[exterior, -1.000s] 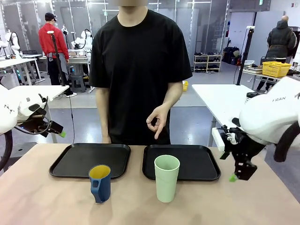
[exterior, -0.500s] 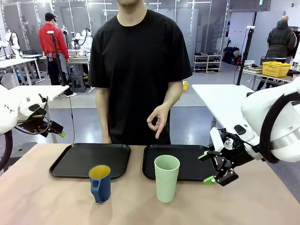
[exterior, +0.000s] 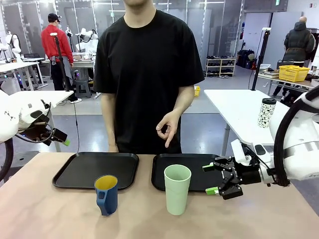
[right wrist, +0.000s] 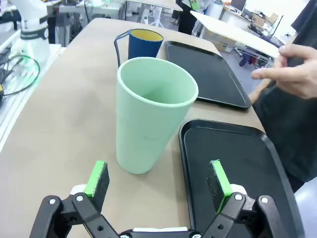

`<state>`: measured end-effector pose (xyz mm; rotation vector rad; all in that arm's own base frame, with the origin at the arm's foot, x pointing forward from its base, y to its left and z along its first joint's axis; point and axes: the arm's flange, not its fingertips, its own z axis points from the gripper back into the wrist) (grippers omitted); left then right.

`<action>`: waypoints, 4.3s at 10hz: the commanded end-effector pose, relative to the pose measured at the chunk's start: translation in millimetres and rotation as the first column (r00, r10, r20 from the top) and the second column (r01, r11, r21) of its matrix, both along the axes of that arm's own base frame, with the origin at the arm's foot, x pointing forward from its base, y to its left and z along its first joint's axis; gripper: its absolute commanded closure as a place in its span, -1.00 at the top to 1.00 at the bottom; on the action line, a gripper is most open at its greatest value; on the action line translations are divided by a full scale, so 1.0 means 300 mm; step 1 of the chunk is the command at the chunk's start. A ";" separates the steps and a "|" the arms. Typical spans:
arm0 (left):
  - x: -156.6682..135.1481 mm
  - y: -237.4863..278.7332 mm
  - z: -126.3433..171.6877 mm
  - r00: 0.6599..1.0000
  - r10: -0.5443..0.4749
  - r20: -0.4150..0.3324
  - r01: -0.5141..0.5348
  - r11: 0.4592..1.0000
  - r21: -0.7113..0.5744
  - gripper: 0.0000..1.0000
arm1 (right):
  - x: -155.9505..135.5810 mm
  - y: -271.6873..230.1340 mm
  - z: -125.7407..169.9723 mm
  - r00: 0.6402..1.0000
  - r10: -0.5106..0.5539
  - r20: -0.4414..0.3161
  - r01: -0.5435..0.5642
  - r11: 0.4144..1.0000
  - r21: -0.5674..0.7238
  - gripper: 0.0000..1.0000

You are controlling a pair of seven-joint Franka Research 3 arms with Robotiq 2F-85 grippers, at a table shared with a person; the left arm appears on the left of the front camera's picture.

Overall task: Sort and store the cups by type.
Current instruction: Pick up the Reusable plastic cup.

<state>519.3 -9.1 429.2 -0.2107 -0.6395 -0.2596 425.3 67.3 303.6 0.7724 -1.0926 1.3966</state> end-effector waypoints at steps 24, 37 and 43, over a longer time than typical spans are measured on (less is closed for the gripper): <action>0.001 0.001 0.004 1.000 0.006 0.002 -0.006 1.000 -0.007 1.00 | 0.140 0.225 -0.269 0.965 0.220 -0.145 -0.180 0.952 0.247 1.00; 0.001 0.001 0.004 1.000 0.006 0.002 -0.006 1.000 -0.007 1.00 | 0.163 0.381 -0.347 0.960 0.253 -0.117 -0.211 0.934 0.287 0.63; 0.001 0.001 0.004 1.000 0.006 0.002 -0.006 1.000 -0.007 1.00 | 0.133 0.405 -0.170 0.970 0.196 -0.143 -0.164 0.964 0.210 0.53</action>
